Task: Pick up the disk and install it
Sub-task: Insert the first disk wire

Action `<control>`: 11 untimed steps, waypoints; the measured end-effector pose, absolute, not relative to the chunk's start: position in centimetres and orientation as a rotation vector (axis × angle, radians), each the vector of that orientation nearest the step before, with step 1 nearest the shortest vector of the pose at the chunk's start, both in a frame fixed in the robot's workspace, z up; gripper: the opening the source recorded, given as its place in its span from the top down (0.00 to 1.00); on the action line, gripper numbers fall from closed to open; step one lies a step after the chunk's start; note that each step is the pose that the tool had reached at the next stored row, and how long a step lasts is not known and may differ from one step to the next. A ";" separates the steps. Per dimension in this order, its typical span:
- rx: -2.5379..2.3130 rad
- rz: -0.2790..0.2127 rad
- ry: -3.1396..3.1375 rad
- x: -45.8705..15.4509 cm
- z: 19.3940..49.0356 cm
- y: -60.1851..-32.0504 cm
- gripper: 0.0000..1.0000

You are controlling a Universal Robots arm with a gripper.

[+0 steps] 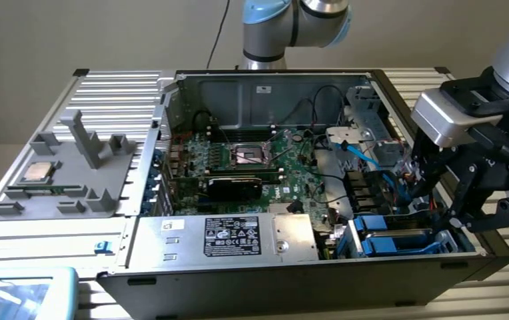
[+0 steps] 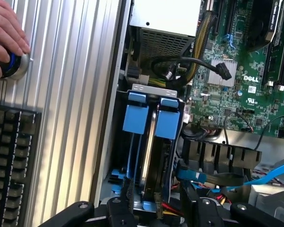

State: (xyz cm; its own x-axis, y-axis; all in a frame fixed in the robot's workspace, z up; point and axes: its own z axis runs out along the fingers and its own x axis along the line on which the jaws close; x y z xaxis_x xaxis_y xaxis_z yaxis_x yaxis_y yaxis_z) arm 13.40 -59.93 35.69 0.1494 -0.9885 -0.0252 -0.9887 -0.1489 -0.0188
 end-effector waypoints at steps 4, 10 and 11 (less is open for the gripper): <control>-2.376 0.029 2.021 13.6 35.5 -59.9 0.49; -2.388 0.054 2.027 14.3 35.5 -59.9 0.49; -2.389 0.056 2.028 14.4 35.5 -59.9 0.49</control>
State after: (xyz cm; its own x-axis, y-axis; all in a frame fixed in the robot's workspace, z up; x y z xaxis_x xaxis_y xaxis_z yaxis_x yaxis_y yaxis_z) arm 14.38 -59.92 35.47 0.1620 -0.9863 -0.0321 -0.9865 -0.1626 0.0175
